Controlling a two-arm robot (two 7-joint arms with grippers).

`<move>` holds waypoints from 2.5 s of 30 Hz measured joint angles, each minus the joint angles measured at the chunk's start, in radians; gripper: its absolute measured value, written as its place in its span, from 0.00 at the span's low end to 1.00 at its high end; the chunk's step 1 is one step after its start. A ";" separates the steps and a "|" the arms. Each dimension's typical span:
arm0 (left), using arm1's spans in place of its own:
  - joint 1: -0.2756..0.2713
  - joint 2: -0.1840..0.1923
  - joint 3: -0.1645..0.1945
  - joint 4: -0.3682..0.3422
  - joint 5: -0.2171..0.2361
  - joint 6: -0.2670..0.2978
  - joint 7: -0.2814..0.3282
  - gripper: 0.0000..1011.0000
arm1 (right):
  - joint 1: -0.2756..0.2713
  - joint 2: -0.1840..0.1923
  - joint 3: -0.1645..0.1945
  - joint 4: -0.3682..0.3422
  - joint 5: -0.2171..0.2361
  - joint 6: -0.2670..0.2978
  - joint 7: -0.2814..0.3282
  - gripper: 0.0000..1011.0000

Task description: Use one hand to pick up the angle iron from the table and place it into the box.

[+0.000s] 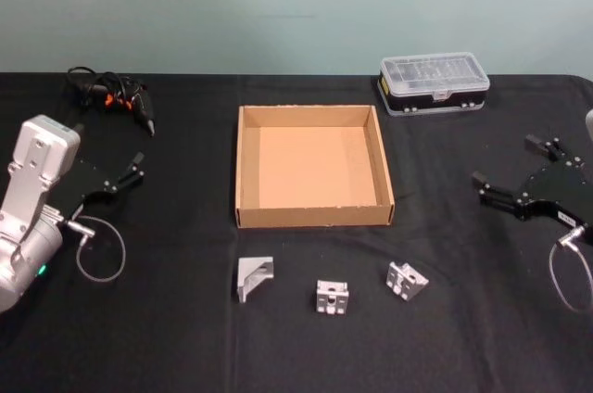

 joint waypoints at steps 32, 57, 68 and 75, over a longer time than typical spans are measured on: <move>0.000 0.000 0.000 0.000 0.000 0.000 0.000 0.99 | 0.123 0.075 -0.131 -0.118 0.164 0.364 0.308 0.99; 0.000 0.000 0.000 0.000 0.000 0.000 0.000 0.99 | 0.171 0.021 -0.248 -0.060 0.086 0.431 0.286 0.99; 0.000 0.000 0.000 0.000 0.000 0.000 0.000 0.99 | 0.185 -0.004 -0.268 -0.035 0.043 0.432 0.289 0.99; 0.000 0.000 0.000 0.000 0.000 0.000 0.000 0.99 | 0.182 -0.016 -0.266 -0.031 0.028 0.430 0.293 0.99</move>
